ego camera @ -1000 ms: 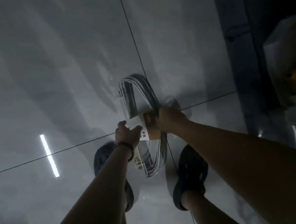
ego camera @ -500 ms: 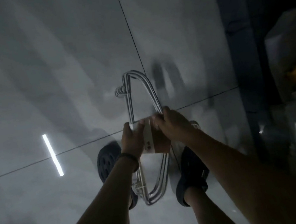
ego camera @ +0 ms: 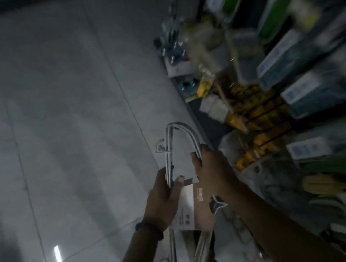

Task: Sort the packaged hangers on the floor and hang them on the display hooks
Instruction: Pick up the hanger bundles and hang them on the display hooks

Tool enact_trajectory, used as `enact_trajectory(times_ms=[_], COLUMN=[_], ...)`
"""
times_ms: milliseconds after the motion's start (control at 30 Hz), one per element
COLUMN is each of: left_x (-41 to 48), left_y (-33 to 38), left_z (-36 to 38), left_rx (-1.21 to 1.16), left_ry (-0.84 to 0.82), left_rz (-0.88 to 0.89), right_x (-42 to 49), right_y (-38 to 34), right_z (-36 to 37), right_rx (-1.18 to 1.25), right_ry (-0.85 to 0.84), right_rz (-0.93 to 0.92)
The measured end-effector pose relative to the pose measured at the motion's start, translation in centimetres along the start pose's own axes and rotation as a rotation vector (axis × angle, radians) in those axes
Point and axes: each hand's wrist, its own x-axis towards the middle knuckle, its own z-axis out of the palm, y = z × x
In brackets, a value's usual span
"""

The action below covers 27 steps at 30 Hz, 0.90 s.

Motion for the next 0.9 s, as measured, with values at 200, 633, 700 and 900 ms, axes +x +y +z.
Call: enact_trajectory(times_ms=[200,633,700,900], left_x=[-3.0,-24.0,-26.8,-36.1], left_y=[14.2,35.8,37.7,44.1], left_z=[-2.1,4.4,5.9,11.6], left_rx=[0.193,0.646,0.570,0.372], left_ry=[0.040,-0.134,-0.202,-0.387], left_rz=[0.177,1.049,1.112,1.336], right_x=[-8.8,-34.3,-38.5,-49.4], right_y=[-4.7,-3.0,-2.6,0.1], right_z=[-13.5,-32.7,-35.0,-40.9], right_rx=[-0.052,0.169,0.126,0.031], right_ry=[0.183,0.883,0.943,1.181], right_rz=[0.033,0.502,0.534,0.691])
